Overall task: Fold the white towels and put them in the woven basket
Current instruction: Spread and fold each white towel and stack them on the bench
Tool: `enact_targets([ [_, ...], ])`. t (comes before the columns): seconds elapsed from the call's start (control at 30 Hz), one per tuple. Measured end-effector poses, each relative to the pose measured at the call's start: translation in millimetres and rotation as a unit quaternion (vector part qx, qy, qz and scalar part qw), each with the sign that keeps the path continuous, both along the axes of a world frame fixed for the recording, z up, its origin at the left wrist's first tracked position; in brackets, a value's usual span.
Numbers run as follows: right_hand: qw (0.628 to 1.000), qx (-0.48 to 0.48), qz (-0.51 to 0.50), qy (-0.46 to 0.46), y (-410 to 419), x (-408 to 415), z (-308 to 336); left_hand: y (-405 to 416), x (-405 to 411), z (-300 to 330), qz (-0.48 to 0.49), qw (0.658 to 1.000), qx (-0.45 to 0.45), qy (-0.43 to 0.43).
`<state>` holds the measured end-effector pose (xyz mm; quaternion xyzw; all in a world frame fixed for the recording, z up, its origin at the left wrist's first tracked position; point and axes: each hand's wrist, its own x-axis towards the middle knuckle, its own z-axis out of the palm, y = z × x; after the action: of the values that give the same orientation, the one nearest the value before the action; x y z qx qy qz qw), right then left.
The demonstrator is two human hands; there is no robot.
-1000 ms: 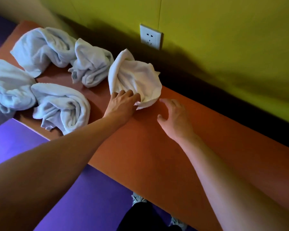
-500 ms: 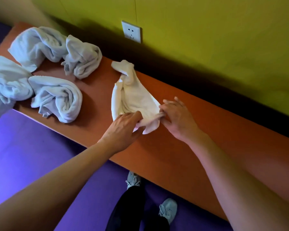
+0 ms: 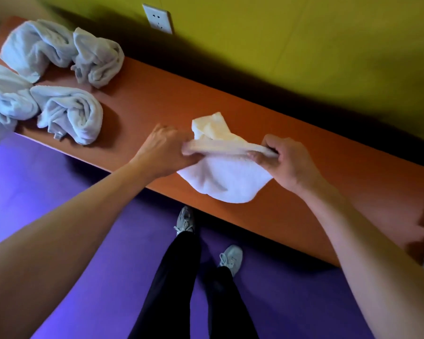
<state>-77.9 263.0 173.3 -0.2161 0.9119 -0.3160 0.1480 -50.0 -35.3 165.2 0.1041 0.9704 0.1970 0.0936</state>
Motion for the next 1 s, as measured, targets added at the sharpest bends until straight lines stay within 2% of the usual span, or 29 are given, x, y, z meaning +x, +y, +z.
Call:
enact_targets([
  [0.1, 0.996, 0.007, -0.006, -0.090, 25, 10, 24, 11, 12, 28, 0.059, 0.997, 0.047, 0.025],
  [0.2, 0.976, 0.144, 0.034, -0.162, 52, 18, 39, 22, 21, 58, 0.062, 0.993, 0.083, 0.052],
  [0.27, 0.953, 0.238, 0.040, -0.182, 73, 22, 44, 28, 25, 78, 0.026, 0.996, 0.083, 0.034],
  [0.37, 0.918, 0.361, 0.061, -0.153, 108, 28, 51, 35, 28, 98, -0.034, 0.998, -0.041, -0.038],
  [0.43, 0.890, 0.429, 0.073, -0.137, 133, 35, 50, 29, 29, 105, -0.024, 0.991, -0.113, -0.064],
  [0.5, 0.873, 0.460, 0.047, -0.158, 165, 46, 48, 15, 32, 106, 0.018, 0.991, -0.121, -0.052],
  [0.6, 0.885, 0.433, -0.002, -0.174, 214, 72, 44, -13, 42, 102, 0.095, 0.993, -0.073, 0.005],
  [0.67, 0.917, 0.378, -0.031, -0.123, 228, 90, 47, -11, 50, 100, 0.118, 0.991, -0.063, 0.018],
  [0.73, 0.937, 0.341, -0.029, -0.073, 219, 102, 49, 14, 55, 97, 0.123, 0.991, -0.050, -0.007],
  [0.87, 0.953, 0.304, 0.003, -0.002, 180, 102, 62, 98, 69, 86, 0.046, 0.989, 0.060, -0.128],
  [1.0, 0.973, 0.224, 0.000, -0.064, 155, 101, 90, 179, 79, 77, -0.062, 0.983, 0.097, -0.140],
])
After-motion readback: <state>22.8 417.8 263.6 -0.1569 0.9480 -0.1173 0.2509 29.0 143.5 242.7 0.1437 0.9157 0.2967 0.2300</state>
